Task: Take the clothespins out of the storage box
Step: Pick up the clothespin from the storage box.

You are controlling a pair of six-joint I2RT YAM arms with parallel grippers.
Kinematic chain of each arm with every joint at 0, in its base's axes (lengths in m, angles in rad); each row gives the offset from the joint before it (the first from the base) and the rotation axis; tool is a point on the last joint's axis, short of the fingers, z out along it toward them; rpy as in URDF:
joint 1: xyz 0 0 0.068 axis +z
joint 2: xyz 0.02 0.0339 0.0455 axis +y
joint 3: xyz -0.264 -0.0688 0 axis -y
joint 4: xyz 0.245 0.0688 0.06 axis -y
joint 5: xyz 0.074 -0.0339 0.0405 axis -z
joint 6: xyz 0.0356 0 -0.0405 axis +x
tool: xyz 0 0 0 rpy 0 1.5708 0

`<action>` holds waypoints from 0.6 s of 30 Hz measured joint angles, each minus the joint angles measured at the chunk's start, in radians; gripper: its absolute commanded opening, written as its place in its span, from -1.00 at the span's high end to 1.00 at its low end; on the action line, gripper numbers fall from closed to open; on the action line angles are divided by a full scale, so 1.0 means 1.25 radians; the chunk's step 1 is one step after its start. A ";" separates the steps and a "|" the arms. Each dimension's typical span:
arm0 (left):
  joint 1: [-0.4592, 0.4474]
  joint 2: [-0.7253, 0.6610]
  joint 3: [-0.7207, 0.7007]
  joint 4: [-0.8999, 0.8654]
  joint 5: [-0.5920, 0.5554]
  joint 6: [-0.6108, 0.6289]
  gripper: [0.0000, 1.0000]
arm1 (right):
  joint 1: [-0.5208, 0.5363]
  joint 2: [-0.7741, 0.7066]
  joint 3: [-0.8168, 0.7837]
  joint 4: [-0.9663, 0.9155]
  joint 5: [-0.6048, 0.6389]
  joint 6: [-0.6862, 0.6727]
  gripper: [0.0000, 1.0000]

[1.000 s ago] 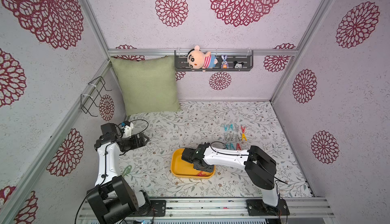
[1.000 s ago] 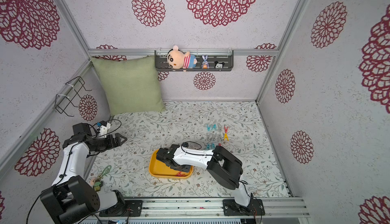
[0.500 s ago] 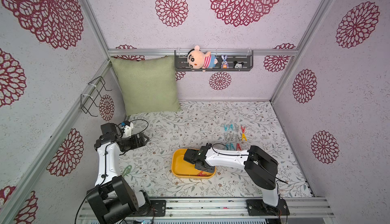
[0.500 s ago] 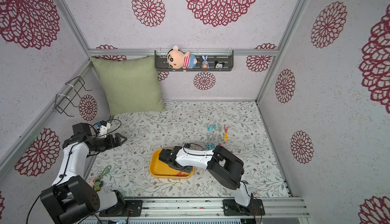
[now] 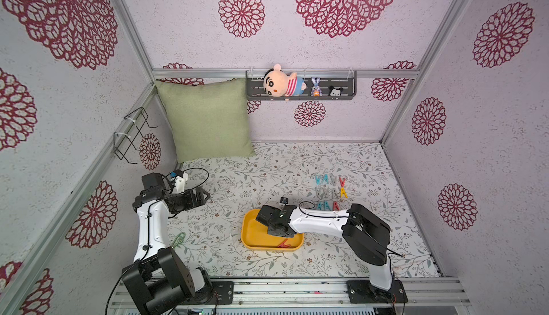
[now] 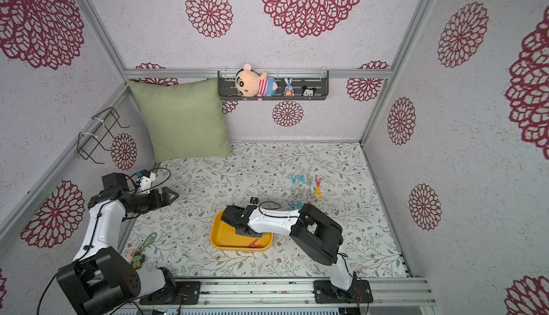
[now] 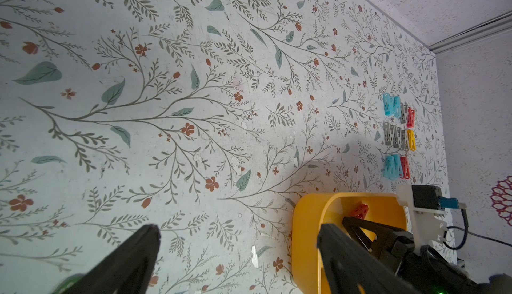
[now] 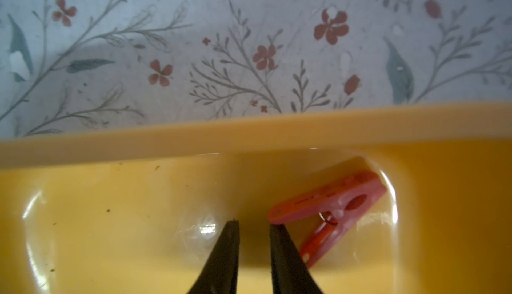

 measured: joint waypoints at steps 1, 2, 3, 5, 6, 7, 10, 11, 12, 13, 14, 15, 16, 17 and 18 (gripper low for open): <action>0.000 0.000 0.000 0.000 0.000 0.000 -0.95 | 0.000 0.000 0.002 0.001 0.000 -0.006 0.48; 0.000 0.000 0.000 0.000 0.000 0.000 -0.95 | 0.000 0.000 0.005 0.000 0.002 -0.012 0.46; 0.000 0.000 0.000 0.000 0.000 0.000 -0.95 | 0.000 0.000 0.007 -0.001 0.003 -0.016 0.44; 0.000 0.000 0.000 0.000 0.000 0.000 -0.95 | 0.000 0.000 0.012 -0.005 0.007 -0.021 0.39; 0.000 0.000 0.000 0.000 0.000 0.000 -0.95 | 0.000 0.000 0.014 -0.009 0.008 -0.023 0.37; 0.000 0.000 0.000 0.000 0.000 0.000 -0.95 | 0.000 -0.001 0.015 -0.012 0.009 -0.023 0.35; 0.000 0.000 0.000 0.000 0.000 0.000 -0.95 | 0.000 -0.011 0.016 -0.024 0.012 -0.021 0.34; 0.000 0.000 0.000 0.000 0.000 0.000 -0.95 | 0.000 -0.018 0.016 -0.032 0.015 -0.017 0.34; 0.000 0.000 0.000 0.000 0.000 0.000 -0.95 | 0.000 -0.026 0.016 -0.043 0.018 -0.009 0.35; 0.000 0.000 0.000 0.000 0.000 0.000 -0.95 | 0.000 -0.033 0.016 -0.054 0.020 0.001 0.35; 0.000 0.000 0.000 0.000 0.000 0.000 -0.95 | 0.000 -0.041 0.016 -0.068 0.022 0.015 0.35; 0.000 0.000 0.000 0.000 0.000 0.000 -0.95 | 0.000 -0.048 0.016 -0.081 0.022 0.031 0.35; 0.000 0.000 0.000 0.000 0.000 0.000 -0.95 | 0.000 -0.053 0.016 -0.091 0.022 0.044 0.36; 0.000 0.000 0.000 0.000 0.000 0.000 -0.95 | 0.000 -0.058 0.014 -0.099 0.021 0.060 0.36; 0.000 0.000 0.000 0.000 0.000 0.000 -0.95 | 0.000 -0.060 0.012 -0.106 0.020 0.076 0.38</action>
